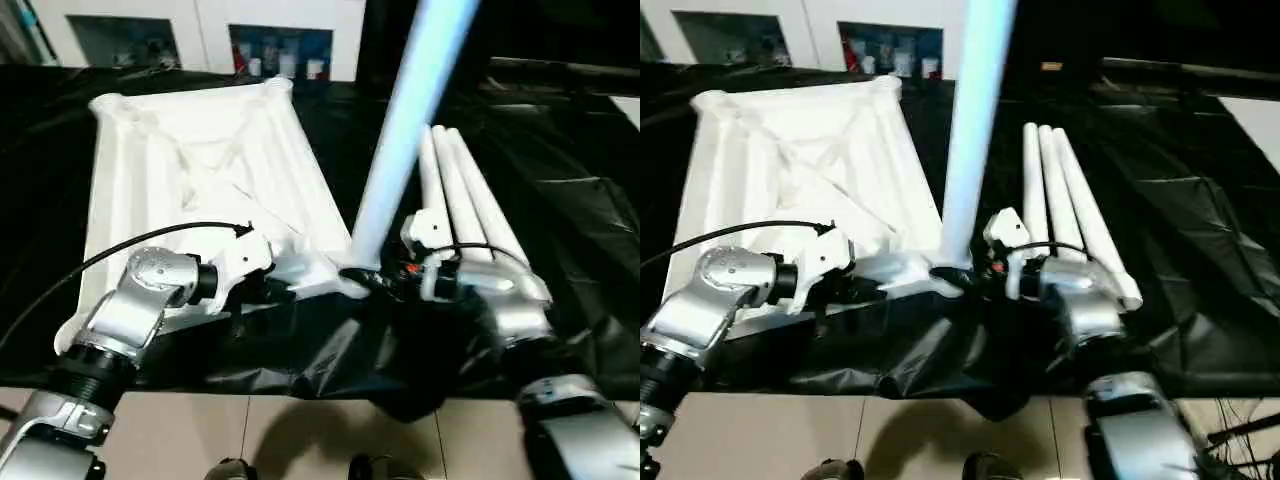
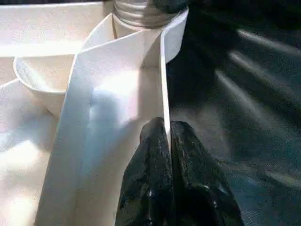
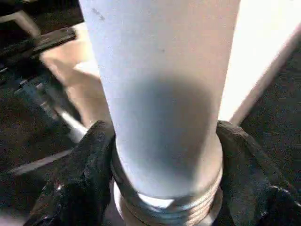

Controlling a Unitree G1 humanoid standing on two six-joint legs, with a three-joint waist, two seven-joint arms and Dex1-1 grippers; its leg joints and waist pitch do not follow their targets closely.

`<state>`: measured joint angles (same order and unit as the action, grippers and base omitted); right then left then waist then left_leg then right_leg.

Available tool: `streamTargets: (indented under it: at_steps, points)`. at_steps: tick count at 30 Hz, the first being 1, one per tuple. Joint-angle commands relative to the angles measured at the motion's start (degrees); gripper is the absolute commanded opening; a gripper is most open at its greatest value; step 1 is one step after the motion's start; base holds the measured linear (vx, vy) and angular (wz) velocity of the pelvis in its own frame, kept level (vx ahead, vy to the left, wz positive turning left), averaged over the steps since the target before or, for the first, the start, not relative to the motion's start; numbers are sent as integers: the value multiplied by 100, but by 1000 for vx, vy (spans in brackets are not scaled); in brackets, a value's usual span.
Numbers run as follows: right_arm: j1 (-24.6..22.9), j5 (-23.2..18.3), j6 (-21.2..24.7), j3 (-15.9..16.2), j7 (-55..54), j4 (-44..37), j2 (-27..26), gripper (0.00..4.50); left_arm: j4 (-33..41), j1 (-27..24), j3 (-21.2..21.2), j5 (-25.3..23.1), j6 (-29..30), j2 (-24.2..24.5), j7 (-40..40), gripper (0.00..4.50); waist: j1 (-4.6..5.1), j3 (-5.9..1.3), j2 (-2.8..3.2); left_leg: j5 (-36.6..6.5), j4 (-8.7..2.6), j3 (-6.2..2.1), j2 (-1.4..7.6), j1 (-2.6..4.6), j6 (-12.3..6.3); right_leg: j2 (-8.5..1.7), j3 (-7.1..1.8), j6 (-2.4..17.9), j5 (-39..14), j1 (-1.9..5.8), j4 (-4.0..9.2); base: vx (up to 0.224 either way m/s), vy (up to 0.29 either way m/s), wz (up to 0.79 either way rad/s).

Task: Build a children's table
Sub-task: Rotate leg to tighten

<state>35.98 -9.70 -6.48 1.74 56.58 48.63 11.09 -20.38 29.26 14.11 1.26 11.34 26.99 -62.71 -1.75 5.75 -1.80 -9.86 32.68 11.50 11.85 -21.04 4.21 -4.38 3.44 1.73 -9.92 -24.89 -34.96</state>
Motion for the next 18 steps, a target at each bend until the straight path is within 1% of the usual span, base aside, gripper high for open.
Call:
streamTargets:
  at_steps: [1,2,3,4,5,6,7,8,9,10,12,14,15,16,17,18]
  points:
    - [-121,64,187,-70,-692,387,-165,272,-160,-14,-44,147,32,-333,267,0,-2,-313,-34,-1097,-334,-45,118,45,-378,-320,-280,1186,-1617,322,462,0,0,0]
    - [-156,252,63,-12,-1338,530,-423,272,-360,132,-41,39,88,-576,636,0,-4,-325,-33,-1168,-342,-57,122,59,-293,-334,-281,1107,-1829,323,480,0,0,0]
    - [-156,252,63,-12,-1338,530,-423,272,-360,132,-41,39,88,-576,636,0,-5,-319,-34,-1179,-351,-62,125,63,-259,-333,-277,1065,-1903,317,488,0,0,0]
    - [-149,305,65,5,-1565,586,-517,272,-444,195,-39,-4,119,-670,784,0,-6,-324,-40,-1225,-351,-69,115,59,-234,-332,-274,1001,-2015,324,494,0,0,0]
    - [-79,319,83,-53,-2040,729,-696,272,-581,306,-27,-73,197,-840,1025,0,0,-318,-40,-1258,-356,-65,114,58,-223,-327,-279,951,-2089,306,510,0,0,0]
    - [61,278,163,-202,-2745,963,-948,272,-793,477,-28,-195,369,-1086,1436,0,8,-302,-34,-1345,-364,-64,110,88,-179,-324,-280,923,-2244,273,533,0,0,0]
    - [131,272,190,-264,-3077,1069,-1039,272,-892,554,-37,-255,456,-1191,1632,0,16,-297,-40,-1411,-365,-68,102,88,-154,-324,-276,891,-2381,274,550,0,0,0]
    - [138,267,193,-272,-3102,1078,-1046,272,-899,560,-39,-259,464,-1201,1651,0,-1,-300,-32,-1482,-367,-79,99,104,-109,-341,-270,813,-2603,271,576,0,0,0]
    - [375,142,256,-511,-3943,1390,-1285,272,-1135,758,-122,-356,716,-1528,2285,0,-2,-298,-35,-1520,-368,-83,102,103,-119,-344,-268,775,-2657,270,584,0,0,0]
    - [454,112,258,-583,-4207,1490,-1357,272,-1205,817,-151,-374,785,-1631,2482,0,21,-285,-40,-1564,-370,-73,94,114,-73,-317,-272,724,-2698,231,588,0,0,0]
    - [582,33,249,-699,-4443,1623,-1484,272,-1301,883,-114,-468,791,-1731,2688,0,7,-286,-35,-1782,-368,-84,79,153,-63,-320,-251,591,-2955,211,635,0,0,0]
    - [688,-25,253,-785,-4535,1689,-1580,272,-1330,880,-74,-512,758,-1773,2687,0,-1,-263,-45,-1907,-392,-98,81,138,-135,-331,-241,492,-3068,208,669,0,0,0]
    - [710,-23,245,-784,-4512,1695,-1600,272,-1323,873,-71,-510,757,-1777,2679,0,4,-263,-39,-1937,-404,-110,83,135,-133,-339,-233,471,-3113,219,675,0,0,0]
    - [756,-46,217,-805,-4479,1707,-1652,272,-1316,858,-80,-509,766,-1789,2663,0,14,-281,-41,-1898,-423,-129,89,100,-137,-346,-222,446,-3064,266,663,0,0,0]
    - [783,-72,217,-824,-4450,1703,-1680,272,-1300,838,-86,-514,769,-1780,2652,0,10,-293,-34,-1818,-436,-127,102,100,-151,-349,-223,474,-2885,270,659,0,0,0]
    - [802,-62,215,-807,-4408,1696,-1694,272,-1280,813,-85,-521,768,-1759,2628,0,14,-292,-35,-1806,-438,-124,102,98,-157,-345,-225,499,-2817,268,657,0,0,0]
